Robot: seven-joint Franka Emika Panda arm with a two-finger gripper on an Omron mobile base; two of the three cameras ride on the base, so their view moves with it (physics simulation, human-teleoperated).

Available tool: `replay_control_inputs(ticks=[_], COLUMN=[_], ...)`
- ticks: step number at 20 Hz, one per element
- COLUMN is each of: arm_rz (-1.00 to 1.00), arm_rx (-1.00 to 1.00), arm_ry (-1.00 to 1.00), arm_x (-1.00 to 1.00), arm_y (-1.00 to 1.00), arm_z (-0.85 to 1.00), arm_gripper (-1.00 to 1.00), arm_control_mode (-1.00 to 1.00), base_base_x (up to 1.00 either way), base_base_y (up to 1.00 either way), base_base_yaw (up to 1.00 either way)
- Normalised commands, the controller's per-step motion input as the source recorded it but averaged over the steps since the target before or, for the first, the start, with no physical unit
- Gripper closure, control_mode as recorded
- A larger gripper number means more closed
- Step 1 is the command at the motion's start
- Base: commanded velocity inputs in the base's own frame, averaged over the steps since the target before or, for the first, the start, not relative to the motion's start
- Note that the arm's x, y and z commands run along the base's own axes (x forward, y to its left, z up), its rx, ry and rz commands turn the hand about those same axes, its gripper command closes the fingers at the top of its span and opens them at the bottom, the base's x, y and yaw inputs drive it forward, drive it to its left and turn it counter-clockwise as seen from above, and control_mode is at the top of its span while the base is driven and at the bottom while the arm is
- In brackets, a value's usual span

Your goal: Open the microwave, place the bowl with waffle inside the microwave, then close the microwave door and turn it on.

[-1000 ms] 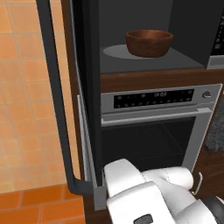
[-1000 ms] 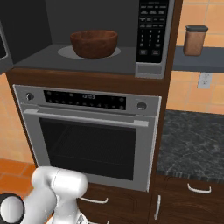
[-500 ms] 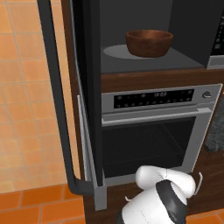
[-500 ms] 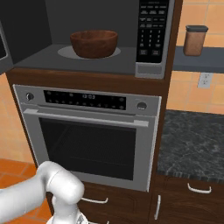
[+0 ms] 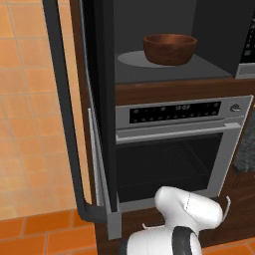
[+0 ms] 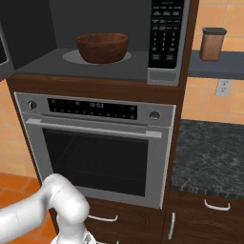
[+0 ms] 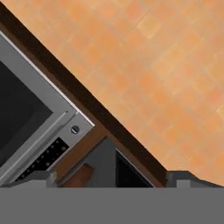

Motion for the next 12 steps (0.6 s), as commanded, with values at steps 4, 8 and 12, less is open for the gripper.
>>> replay_control_inputs(ticks=[4,8,12], arm_rz=[-0.31,-0.36,-0.36], arm_rx=[-0.01,0.0,0.03], arm_ry=[0.0,0.0,0.0], arm_x=[0.72,0.43,0.02], arm_y=[-0.38,-0.7,-0.98], arm_z=[0.3,0.39,0.47], arm_gripper=[-1.0,-1.0,-1.0], arm_control_mode=[-1.0,-1.0,-1.0], base_base_x=[0.0,0.0,0.0], base_base_y=[0.0,0.0,0.0], base_base_yaw=[0.0,0.0,0.0])
